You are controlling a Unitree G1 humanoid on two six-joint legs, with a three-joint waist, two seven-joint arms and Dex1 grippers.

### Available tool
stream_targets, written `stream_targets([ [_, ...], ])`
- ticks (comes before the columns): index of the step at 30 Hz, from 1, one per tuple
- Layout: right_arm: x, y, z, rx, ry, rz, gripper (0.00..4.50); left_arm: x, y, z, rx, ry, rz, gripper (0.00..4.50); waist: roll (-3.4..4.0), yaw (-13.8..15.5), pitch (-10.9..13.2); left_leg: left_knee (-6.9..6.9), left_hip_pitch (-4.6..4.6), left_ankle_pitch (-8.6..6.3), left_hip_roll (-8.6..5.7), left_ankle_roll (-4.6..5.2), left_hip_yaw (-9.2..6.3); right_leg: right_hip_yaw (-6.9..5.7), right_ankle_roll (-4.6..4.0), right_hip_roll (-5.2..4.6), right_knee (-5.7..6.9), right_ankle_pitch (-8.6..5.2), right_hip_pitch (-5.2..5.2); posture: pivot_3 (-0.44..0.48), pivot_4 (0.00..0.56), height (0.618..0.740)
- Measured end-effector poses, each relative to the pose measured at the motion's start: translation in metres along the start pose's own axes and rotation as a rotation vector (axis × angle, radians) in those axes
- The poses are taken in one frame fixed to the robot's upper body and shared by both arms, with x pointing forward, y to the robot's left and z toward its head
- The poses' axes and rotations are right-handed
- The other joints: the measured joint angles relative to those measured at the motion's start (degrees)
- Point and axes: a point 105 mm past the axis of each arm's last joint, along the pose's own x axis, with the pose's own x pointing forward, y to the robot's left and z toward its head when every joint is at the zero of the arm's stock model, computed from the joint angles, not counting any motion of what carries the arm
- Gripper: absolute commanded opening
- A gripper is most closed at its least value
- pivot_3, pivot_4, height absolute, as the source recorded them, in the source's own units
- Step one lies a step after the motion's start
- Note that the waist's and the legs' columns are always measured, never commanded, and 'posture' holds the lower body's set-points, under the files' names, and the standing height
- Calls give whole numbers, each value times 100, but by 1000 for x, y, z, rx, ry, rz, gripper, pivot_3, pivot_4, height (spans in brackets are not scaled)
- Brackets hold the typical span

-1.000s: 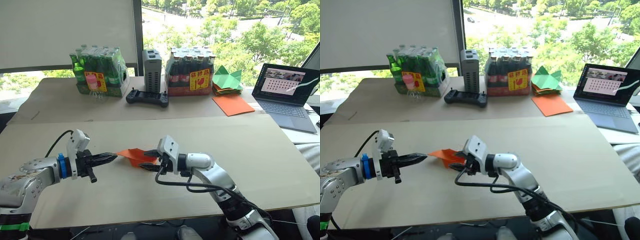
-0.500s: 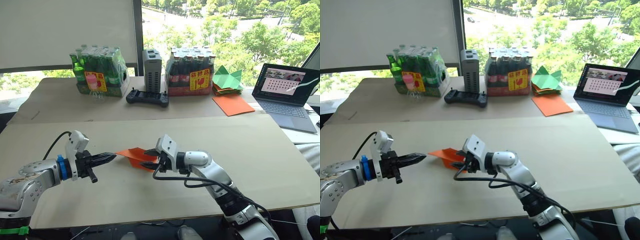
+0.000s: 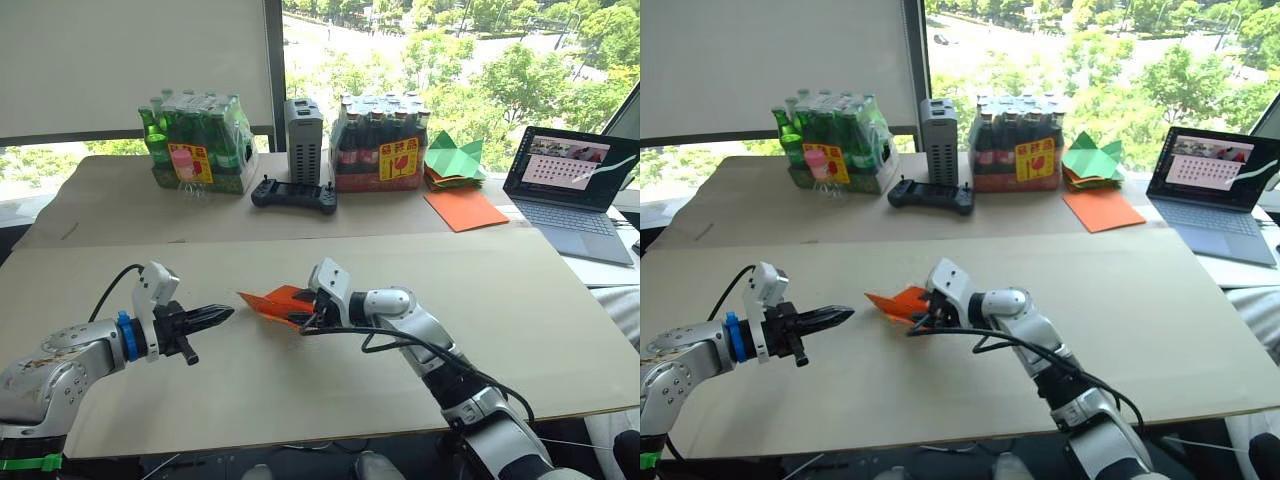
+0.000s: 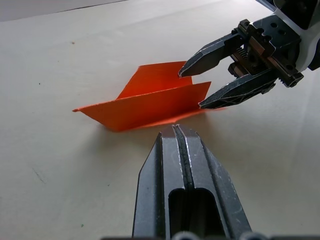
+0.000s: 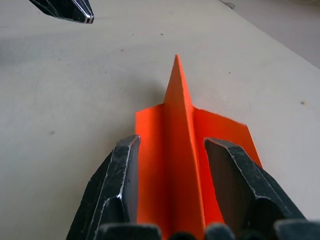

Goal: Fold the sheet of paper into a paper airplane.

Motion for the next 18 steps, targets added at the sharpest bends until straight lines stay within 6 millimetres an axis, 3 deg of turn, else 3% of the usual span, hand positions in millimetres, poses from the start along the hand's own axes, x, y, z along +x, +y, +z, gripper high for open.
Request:
stream_targets([
  [14,5,-27,17,-18,33,-1,2291,3,-2,-2,-7,-7,2,0,0,-6,0,-1,0,0,1,0,0,0,-1,0,1,1,-1,0,150,740],
  [18,6,-26,1,-109,123,34,2291,3,-2,-2,-7,-6,8,0,1,-6,0,-2,0,0,0,0,0,0,-1,-1,-2,0,-1,0,150,740],
])
